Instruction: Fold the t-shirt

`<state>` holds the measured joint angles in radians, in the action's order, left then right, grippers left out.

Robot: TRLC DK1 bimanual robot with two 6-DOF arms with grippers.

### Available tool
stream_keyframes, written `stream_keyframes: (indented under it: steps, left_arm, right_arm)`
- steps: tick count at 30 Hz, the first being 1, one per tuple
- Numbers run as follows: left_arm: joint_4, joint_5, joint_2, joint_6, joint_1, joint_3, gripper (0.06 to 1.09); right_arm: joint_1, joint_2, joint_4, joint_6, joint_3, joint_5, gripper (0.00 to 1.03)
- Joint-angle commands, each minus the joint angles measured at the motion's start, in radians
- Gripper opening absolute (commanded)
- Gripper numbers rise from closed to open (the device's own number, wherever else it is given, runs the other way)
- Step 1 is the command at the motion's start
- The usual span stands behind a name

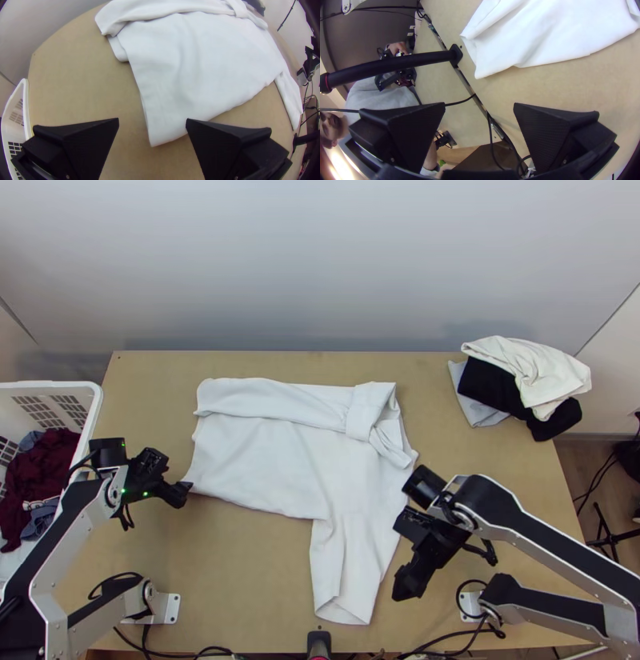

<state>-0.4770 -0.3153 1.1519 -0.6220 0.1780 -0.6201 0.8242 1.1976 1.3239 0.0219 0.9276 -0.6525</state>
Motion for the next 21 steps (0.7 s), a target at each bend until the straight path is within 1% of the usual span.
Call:
stream_keyframes:
  steps: [1, 4, 7, 9, 11, 13, 21]
  left_arm:
    - [-0.061, 0.012, 0.02, -0.012, 0.0, -0.006, 1.03]
    - [-0.121, -0.001, 0.025, 0.021, -0.023, -0.024, 1.03]
    - [-0.196, -0.067, 0.037, 0.056, -0.025, -0.059, 1.03]
    - [-0.221, -0.088, 0.043, 0.062, -0.032, -0.059, 1.03]
    - [-0.224, -0.087, 0.055, 0.067, -0.046, -0.046, 1.03]
    - [-0.192, -0.087, 0.065, 0.068, -0.048, -0.027, 1.03]
    - [-0.129, -0.077, 0.083, 0.071, -0.026, -0.043, 1.03]
  right_arm:
    - [0.039, 0.037, -0.005, -0.011, 0.02, -0.001, 0.95]
    - [0.039, 0.053, -0.005, -0.01, 0.025, 0.001, 0.95]
    - [0.038, 0.063, -0.006, -0.008, 0.019, 0.001, 0.95]
    - [0.038, 0.068, -0.006, -0.008, 0.019, 0.002, 0.95]
    - [0.038, 0.069, -0.005, -0.01, 0.024, 0.001, 0.95]
    - [0.038, 0.069, -0.005, -0.011, 0.031, 0.001, 0.95]
    - [0.038, 0.069, -0.003, -0.017, 0.048, 0.001, 0.95]
